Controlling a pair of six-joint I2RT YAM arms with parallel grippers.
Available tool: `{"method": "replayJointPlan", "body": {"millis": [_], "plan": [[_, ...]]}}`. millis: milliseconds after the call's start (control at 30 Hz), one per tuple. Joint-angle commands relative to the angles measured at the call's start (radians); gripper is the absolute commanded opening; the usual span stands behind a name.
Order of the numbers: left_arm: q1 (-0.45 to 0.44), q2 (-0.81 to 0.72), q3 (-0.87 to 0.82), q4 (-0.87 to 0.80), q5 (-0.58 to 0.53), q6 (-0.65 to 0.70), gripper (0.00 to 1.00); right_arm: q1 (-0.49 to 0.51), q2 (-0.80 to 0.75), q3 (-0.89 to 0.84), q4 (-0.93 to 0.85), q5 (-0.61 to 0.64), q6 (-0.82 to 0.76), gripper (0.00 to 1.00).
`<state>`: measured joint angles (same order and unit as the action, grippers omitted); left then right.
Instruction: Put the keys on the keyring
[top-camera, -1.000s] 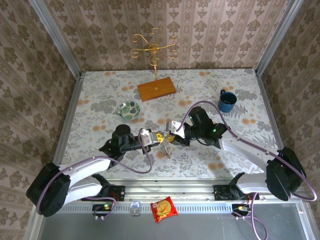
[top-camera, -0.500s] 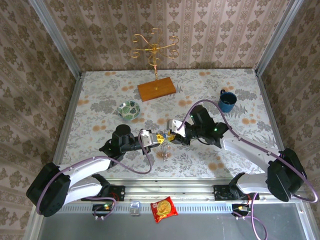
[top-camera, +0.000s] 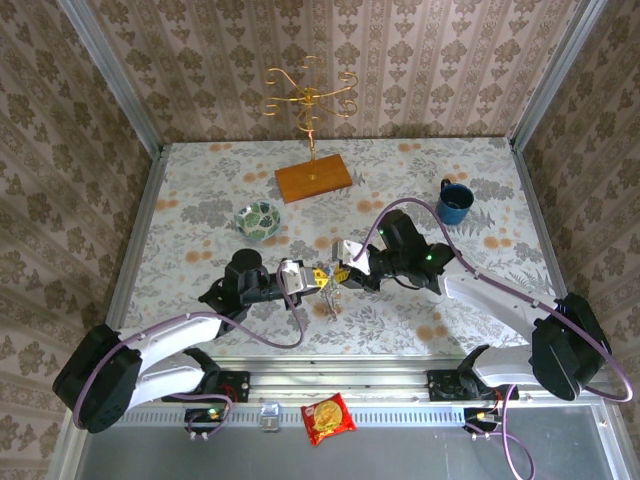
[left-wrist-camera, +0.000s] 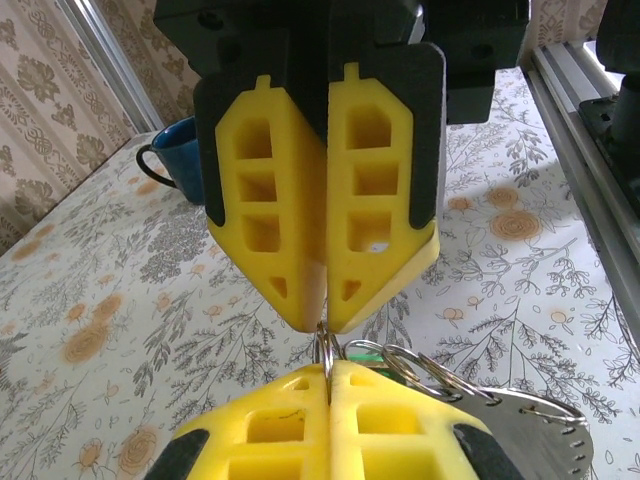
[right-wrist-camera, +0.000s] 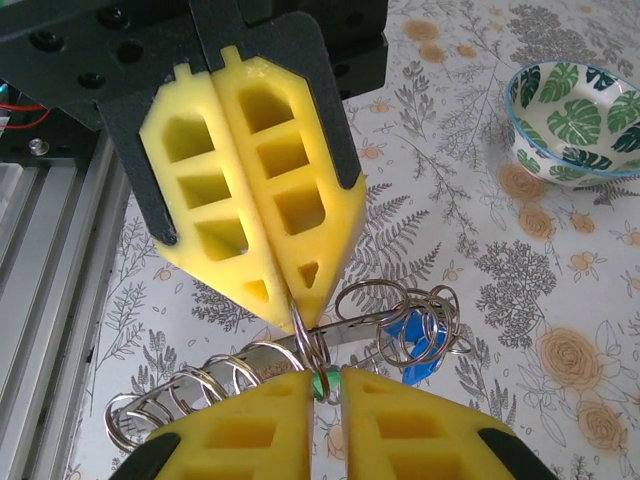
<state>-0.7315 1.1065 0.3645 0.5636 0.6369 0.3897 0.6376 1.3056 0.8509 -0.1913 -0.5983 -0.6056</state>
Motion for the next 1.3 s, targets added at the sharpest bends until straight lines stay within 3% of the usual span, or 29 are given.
{"method": "replayJointPlan", "body": {"millis": [0,333,633,933,1067,1267], "plan": [[0.004,0.004,0.026,0.021,0.034,0.021,0.00,0.002,0.011,0.031,-0.034,-0.035,-0.011,0.16],[0.003,0.000,0.024,0.023,0.032,0.023,0.00,0.002,0.018,0.031,-0.050,-0.032,-0.017,0.01],[0.003,-0.001,0.019,0.033,0.032,0.014,0.00,0.001,0.010,-0.004,-0.002,0.081,-0.014,0.00],[-0.006,0.026,-0.010,0.152,0.019,-0.052,0.00,0.004,0.017,-0.018,0.064,0.019,0.046,0.00],[-0.008,0.038,-0.022,0.206,0.014,-0.083,0.00,0.004,0.011,-0.027,0.086,0.003,0.055,0.11],[-0.007,0.049,-0.041,0.265,0.014,-0.125,0.00,0.004,0.012,-0.032,0.092,-0.013,0.060,0.18]]}}
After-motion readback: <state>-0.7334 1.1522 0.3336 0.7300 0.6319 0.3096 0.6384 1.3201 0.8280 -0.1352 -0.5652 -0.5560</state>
